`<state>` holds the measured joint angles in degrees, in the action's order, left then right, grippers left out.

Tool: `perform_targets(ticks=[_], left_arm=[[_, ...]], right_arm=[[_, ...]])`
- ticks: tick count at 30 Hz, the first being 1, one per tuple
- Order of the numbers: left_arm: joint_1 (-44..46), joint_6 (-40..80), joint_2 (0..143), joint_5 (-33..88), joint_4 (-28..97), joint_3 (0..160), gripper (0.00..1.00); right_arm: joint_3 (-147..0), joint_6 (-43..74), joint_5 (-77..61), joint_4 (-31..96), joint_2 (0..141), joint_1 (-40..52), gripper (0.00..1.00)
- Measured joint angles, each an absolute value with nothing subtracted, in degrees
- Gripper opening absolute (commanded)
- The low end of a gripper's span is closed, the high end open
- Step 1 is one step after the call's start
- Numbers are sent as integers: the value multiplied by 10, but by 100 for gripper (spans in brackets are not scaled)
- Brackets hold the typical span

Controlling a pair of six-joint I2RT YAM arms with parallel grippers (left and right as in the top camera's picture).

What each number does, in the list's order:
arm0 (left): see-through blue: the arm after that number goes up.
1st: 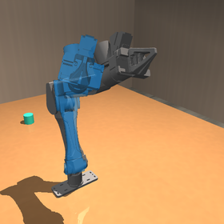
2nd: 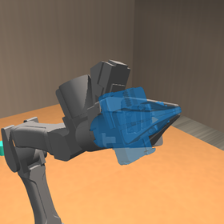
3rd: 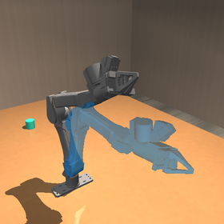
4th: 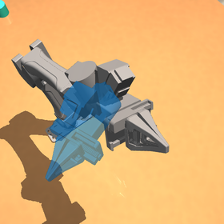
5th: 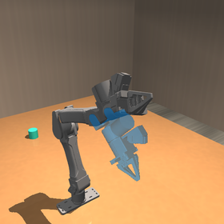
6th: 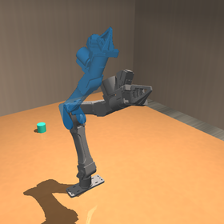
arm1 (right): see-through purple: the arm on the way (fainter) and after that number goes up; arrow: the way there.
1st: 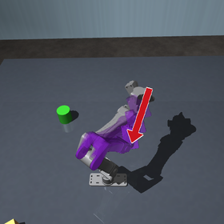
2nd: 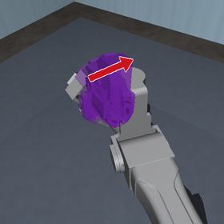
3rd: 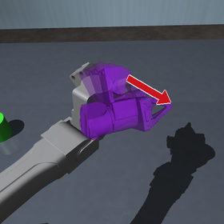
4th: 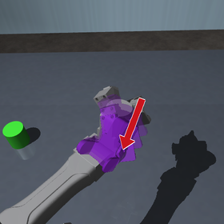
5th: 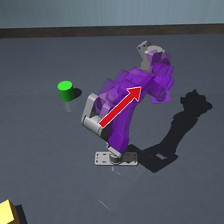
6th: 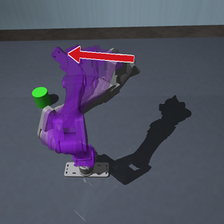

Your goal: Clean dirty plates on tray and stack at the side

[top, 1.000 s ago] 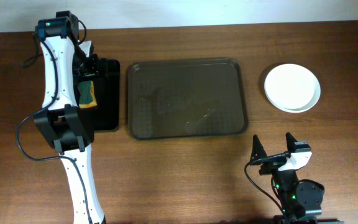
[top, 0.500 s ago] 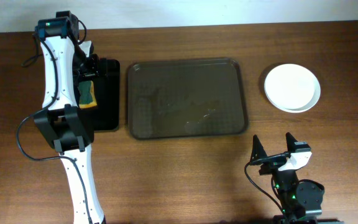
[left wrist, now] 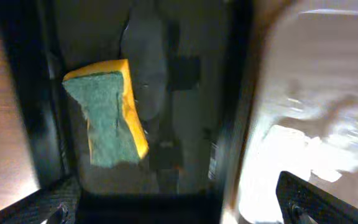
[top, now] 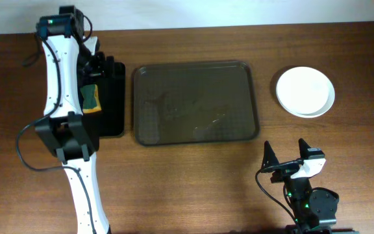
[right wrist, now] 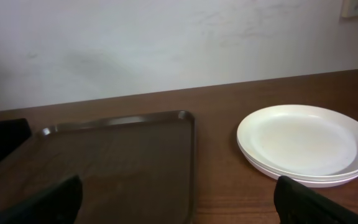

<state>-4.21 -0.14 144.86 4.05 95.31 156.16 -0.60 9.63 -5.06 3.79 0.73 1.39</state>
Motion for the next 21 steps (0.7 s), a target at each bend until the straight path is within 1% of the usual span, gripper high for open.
perform_targets(ticks=[4,7,9,10,11,13,15,16,17,18,19,21], left_arm=[[-13,-2,1317,41,951,1559,99],[8,-2,1168,40,945,1548,99],[4,-2,1064,33,912,1493,99],[-4,-2,1000,28,854,1429,99],[-10,-2,964,26,825,1395,99],[-27,-2,876,18,729,1281,99],[-37,-4,802,14,637,1161,99],[-39,-8,782,13,618,1124,99],[-41,-20,733,11,556,1030,99],[-42,-25,717,11,544,998,99],[-42,-37,679,10,486,923,99],[-43,-52,622,10,439,829,99]], right_arm=[[-6,96,-51,38,7,14,98],[-6,96,-50,38,7,14,98],[-6,96,-51,38,7,14,98],[-6,96,-50,38,7,14,98],[-6,96,-50,38,7,14,98],[-6,96,-50,38,7,14,98],[-6,96,-50,38,7,14,98],[-6,96,-50,38,7,14,98],[-6,96,-50,38,7,14,98],[-6,96,-50,38,6,14,98],[-6,96,-50,38,6,14,98],[-6,96,-50,38,6,14,98]])
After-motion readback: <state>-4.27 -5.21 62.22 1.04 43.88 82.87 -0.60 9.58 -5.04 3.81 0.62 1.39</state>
